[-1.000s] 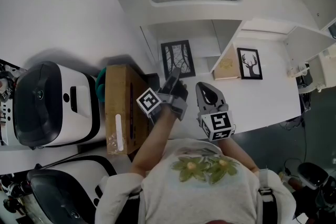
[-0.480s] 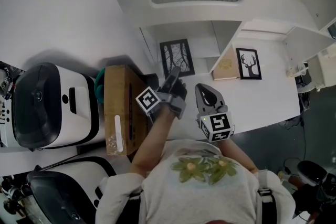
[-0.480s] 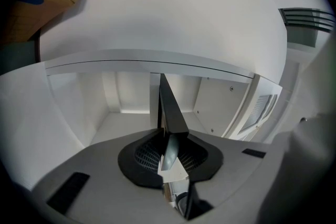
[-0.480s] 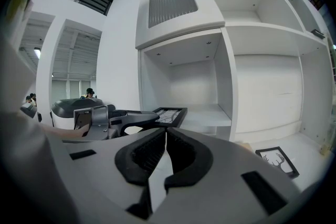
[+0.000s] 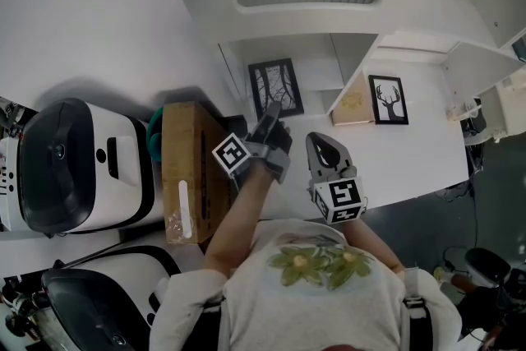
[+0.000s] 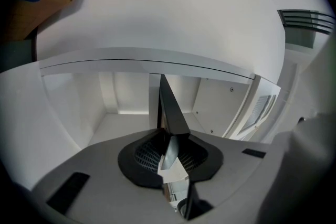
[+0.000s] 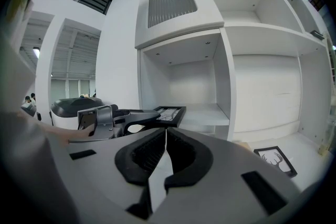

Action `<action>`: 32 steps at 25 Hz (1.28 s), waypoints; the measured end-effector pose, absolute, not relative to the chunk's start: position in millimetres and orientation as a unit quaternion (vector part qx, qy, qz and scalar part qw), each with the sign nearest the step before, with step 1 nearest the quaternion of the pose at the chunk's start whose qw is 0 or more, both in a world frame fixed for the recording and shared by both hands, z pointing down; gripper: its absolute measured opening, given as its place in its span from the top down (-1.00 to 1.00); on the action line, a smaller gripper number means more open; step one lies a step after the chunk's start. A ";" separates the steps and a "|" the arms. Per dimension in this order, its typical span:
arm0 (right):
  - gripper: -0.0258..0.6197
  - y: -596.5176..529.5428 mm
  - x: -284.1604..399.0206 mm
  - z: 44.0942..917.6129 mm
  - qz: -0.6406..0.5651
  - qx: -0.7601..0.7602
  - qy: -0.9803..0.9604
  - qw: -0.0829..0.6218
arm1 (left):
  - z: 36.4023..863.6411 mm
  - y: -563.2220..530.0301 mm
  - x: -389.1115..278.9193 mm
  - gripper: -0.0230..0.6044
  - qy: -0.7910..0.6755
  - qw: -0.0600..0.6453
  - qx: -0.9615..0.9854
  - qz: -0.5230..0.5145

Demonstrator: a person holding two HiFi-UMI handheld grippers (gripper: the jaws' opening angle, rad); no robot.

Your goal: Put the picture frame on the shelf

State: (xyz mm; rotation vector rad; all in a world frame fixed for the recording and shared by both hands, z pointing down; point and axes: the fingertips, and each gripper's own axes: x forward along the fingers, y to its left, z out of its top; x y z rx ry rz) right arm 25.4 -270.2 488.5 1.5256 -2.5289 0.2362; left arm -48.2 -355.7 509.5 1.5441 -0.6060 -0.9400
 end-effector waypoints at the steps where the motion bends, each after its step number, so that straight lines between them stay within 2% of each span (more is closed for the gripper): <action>1: 0.82 -270.0 25.9 488.7 0.080 0.513 -0.850 0.090 | 509.5 -356.1 -47.5 0.69 -0.258 0.579 0.662 -0.401; 32: 0.82 -262.4 16.8 471.8 0.080 0.509 -0.851 0.098 | 507.1 -380.6 -47.3 0.69 -0.250 0.591 0.667 -0.379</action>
